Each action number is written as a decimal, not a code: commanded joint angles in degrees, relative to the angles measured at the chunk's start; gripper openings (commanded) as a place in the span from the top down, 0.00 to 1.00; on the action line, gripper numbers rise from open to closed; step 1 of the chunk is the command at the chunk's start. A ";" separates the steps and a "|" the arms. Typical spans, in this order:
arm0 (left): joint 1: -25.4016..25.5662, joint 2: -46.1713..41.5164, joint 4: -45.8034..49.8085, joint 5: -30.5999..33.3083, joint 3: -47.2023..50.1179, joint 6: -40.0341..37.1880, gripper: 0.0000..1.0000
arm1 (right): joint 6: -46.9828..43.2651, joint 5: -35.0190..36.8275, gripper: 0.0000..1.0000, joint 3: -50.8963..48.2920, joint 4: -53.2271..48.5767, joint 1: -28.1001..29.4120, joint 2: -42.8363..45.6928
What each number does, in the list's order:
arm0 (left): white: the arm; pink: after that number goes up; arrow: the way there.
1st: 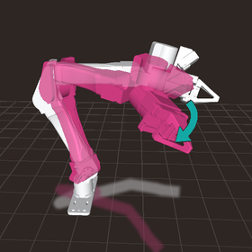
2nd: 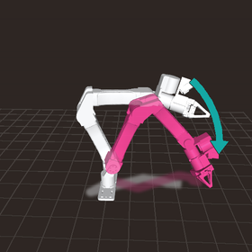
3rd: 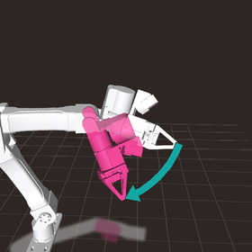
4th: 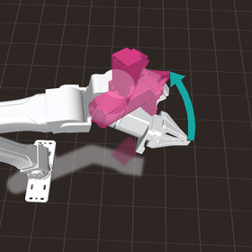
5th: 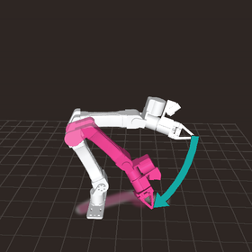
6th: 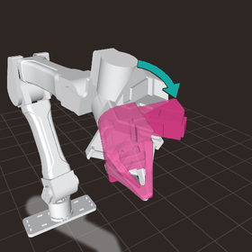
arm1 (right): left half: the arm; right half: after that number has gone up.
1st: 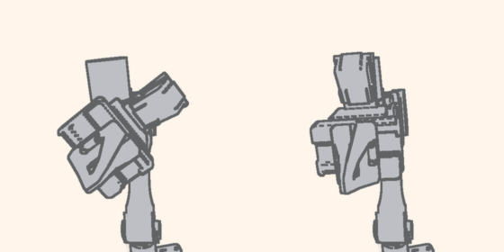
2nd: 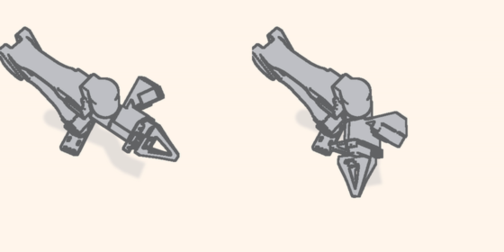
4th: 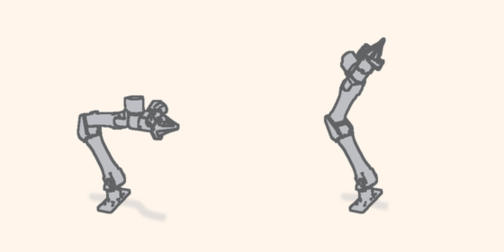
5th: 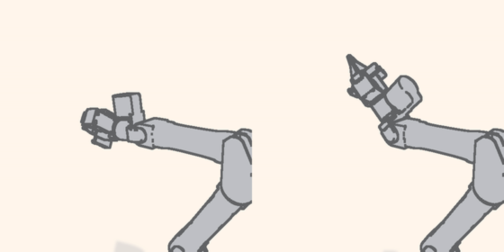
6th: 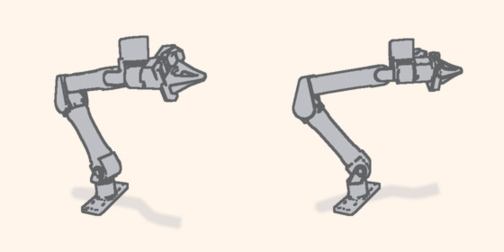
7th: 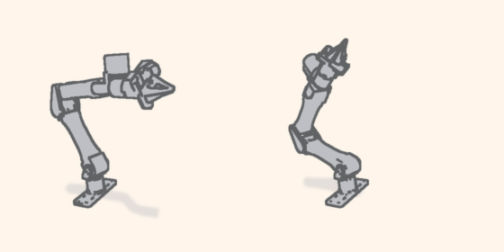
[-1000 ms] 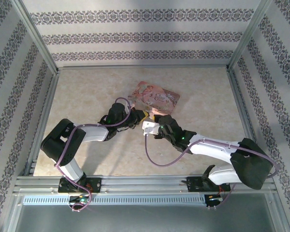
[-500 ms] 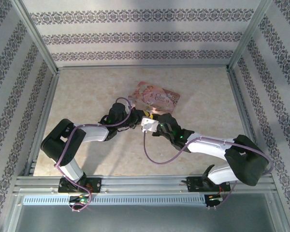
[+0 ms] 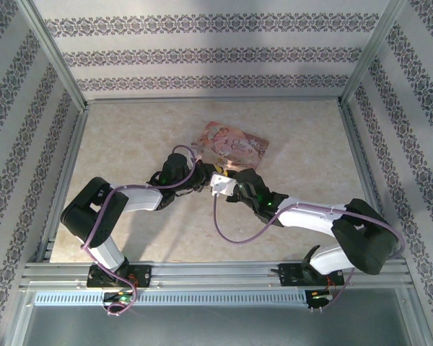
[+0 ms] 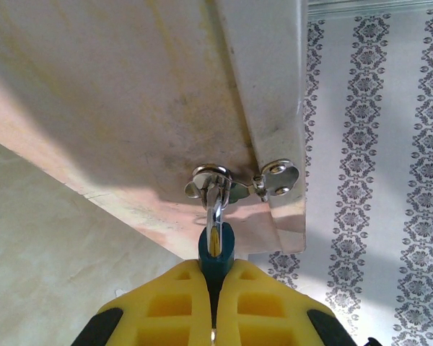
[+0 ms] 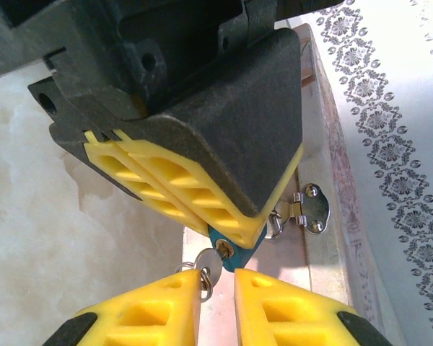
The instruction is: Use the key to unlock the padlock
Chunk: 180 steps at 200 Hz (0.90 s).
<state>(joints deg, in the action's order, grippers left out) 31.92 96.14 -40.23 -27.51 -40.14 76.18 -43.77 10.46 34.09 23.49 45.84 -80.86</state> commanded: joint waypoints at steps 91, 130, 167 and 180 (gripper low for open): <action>0.95 -1.13 -4.42 -0.52 -1.30 1.18 1.00 | 1.82 0.44 0.77 -0.51 2.88 -0.27 -2.22; 1.04 -1.15 -4.60 -0.53 -1.19 1.16 1.00 | 2.15 0.53 0.79 -0.08 3.75 -0.39 -2.79; 1.04 -1.30 -4.84 -0.46 -0.99 1.16 1.00 | 3.19 1.00 0.83 -0.07 5.05 -0.27 -3.60; 1.04 -1.30 -4.81 -0.49 -0.90 1.25 1.00 | 3.62 1.47 0.86 -0.25 5.66 -0.18 -3.80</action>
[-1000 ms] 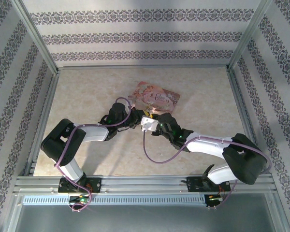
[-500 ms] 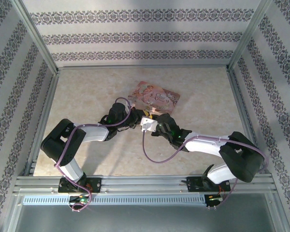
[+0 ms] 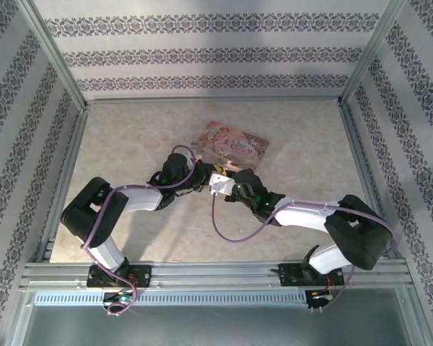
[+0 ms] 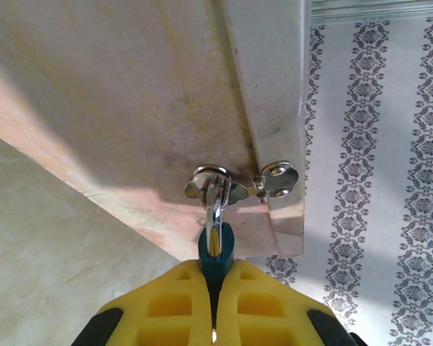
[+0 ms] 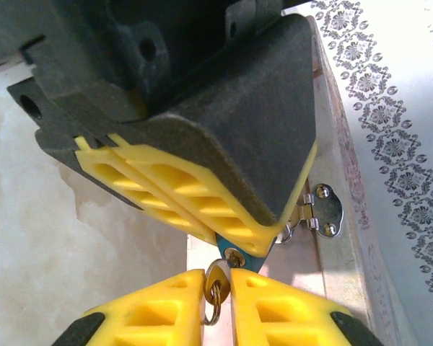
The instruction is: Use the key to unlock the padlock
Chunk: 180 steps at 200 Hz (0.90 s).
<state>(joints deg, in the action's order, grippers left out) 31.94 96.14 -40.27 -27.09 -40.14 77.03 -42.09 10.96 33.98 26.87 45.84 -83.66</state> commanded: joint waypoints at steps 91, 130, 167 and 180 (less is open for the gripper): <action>1.20 -1.15 -4.99 -0.77 -1.16 0.41 1.00 | 11.11 8.27 1.00 -2.84 11.20 1.16 -1.55; 1.37 -0.97 -4.91 -0.92 -1.34 0.40 1.00 | 17.29 8.79 1.00 -2.94 12.95 2.06 -1.51; 1.45 -0.30 -5.26 -0.78 -1.24 0.48 1.00 | 28.83 7.27 1.00 -4.48 16.19 2.23 -1.46; 1.45 0.13 -5.34 -0.92 -1.34 0.48 1.00 | 32.99 6.47 1.00 -5.20 18.11 2.40 -1.81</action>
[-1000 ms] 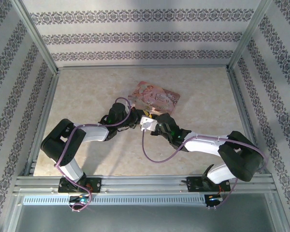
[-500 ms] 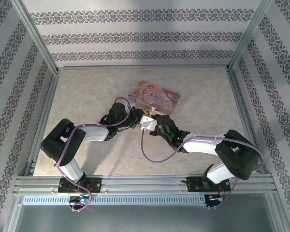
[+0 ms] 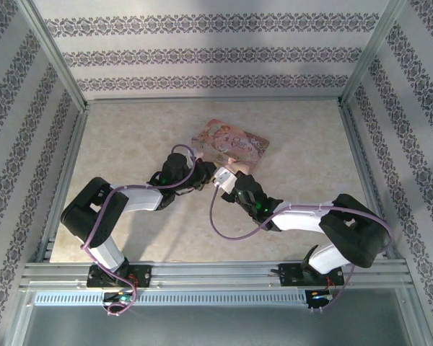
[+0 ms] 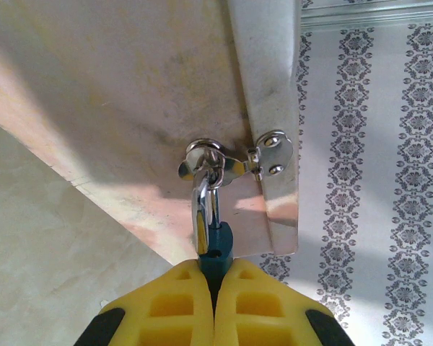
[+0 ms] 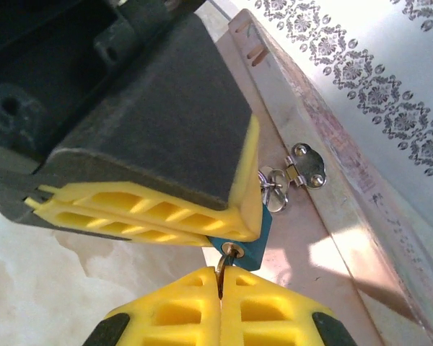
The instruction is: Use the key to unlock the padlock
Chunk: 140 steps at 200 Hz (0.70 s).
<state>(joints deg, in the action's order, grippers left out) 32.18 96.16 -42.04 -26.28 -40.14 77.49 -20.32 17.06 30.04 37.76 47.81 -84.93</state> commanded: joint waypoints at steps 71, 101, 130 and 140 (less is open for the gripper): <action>2.44 3.60 -4.89 -0.63 -1.15 0.73 1.00 | 27.09 -4.27 1.00 -8.35 19.31 0.44 -5.87; 3.39 5.64 -4.91 -0.42 -2.18 0.73 1.00 | 29.38 -4.49 1.00 -11.43 26.14 0.44 -10.72; 3.59 7.38 -5.48 -0.08 -2.22 0.98 1.00 | 31.80 -4.96 1.00 -12.01 29.30 0.27 -14.30; 3.59 7.84 -5.85 0.17 -2.05 1.16 1.00 | 33.01 -4.85 1.00 -12.19 30.35 0.11 -15.27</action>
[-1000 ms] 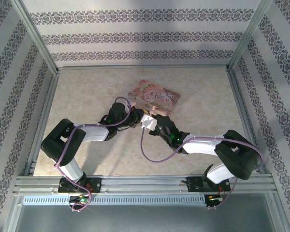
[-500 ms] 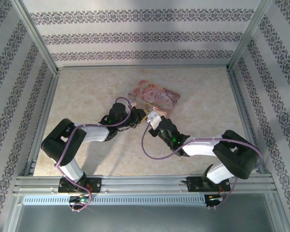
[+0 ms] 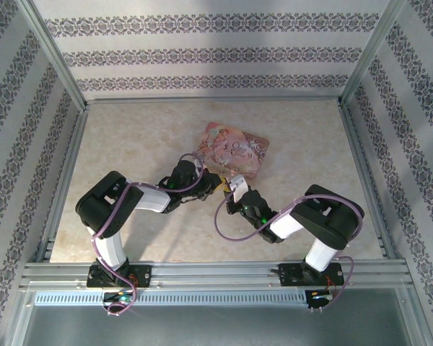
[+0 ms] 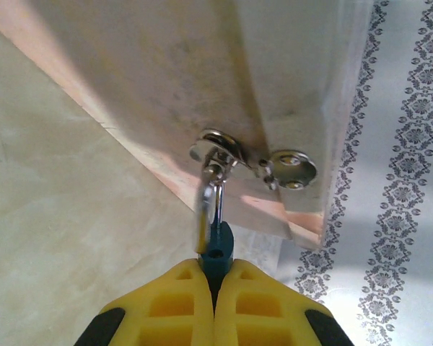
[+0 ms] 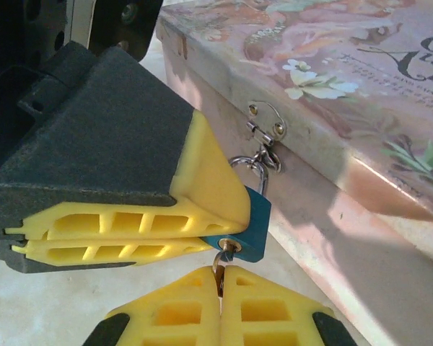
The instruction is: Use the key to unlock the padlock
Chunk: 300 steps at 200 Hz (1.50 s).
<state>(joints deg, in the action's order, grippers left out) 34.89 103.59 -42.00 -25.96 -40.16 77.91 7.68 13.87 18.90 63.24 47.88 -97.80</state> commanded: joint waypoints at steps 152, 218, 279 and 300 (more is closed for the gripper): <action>-2.69 -6.41 -2.52 1.56 1.75 -3.43 0.66 | 16.15 -7.37 1.00 -3.71 9.35 -4.75 -6.29; -8.26 -17.30 8.14 3.52 5.73 -9.47 0.60 | 26.63 -14.13 1.00 -5.35 9.52 -9.54 -4.25; -13.22 -24.39 17.81 2.95 5.73 -15.24 0.54 | 35.40 -19.80 1.00 -4.84 8.13 -13.56 -2.71; -14.56 -25.75 19.55 2.74 5.84 -16.36 0.53 | 38.06 -21.36 1.00 -4.39 6.49 -14.33 -2.39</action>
<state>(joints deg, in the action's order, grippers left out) 22.04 79.94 -27.53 -22.61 -34.24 65.39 40.27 -4.97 14.13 71.42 34.68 -101.27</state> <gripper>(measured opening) 0.466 0.056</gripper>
